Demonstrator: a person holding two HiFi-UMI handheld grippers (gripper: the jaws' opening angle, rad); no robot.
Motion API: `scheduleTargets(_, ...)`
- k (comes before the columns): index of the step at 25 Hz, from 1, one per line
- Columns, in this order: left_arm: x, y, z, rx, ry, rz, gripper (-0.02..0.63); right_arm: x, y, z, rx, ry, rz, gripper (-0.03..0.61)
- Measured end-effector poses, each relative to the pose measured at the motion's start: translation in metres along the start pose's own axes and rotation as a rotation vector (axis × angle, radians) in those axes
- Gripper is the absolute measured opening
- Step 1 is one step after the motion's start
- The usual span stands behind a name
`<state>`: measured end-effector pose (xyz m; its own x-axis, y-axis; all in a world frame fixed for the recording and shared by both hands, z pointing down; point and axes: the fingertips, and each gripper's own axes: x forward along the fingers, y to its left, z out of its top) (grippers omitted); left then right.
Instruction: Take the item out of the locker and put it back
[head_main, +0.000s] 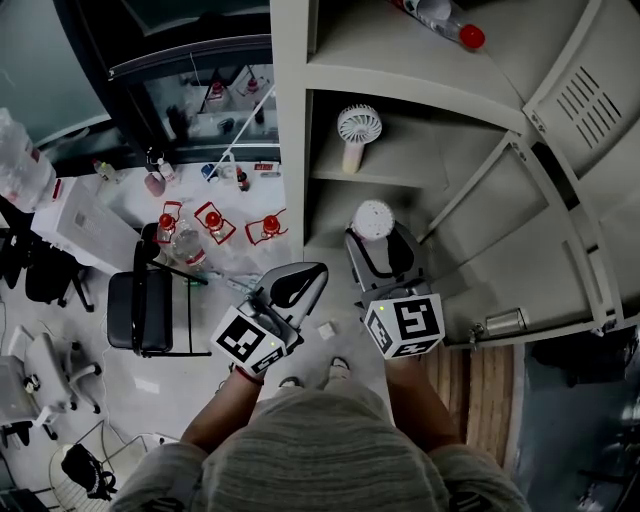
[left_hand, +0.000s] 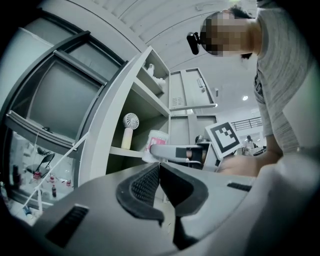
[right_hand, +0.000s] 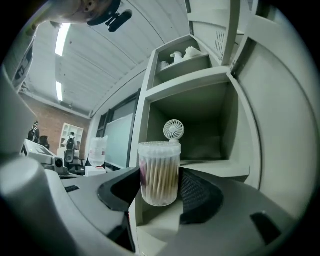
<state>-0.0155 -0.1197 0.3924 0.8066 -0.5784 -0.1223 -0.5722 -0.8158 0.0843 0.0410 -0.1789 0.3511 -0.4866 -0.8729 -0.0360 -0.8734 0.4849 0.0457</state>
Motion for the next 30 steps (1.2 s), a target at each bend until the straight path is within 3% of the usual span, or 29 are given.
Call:
scheduleTargets(10,0.002,0.022,-0.024,-0.002,0.035,0.068,0.008,0.044,-0.011,-0.071,0.014,0.054,0.007,0.252)
scheduleTargets(22,0.006,0.034,-0.051,-0.028,0.086,0.100,0.008,0.078,-0.020,-0.145,0.067,0.198,-0.003,0.252)
scheduleTargets(30,0.005,0.037,-0.057,-0.033,0.101,0.114,0.008,0.086,-0.016,-0.178,0.029,0.284,-0.016,0.252)
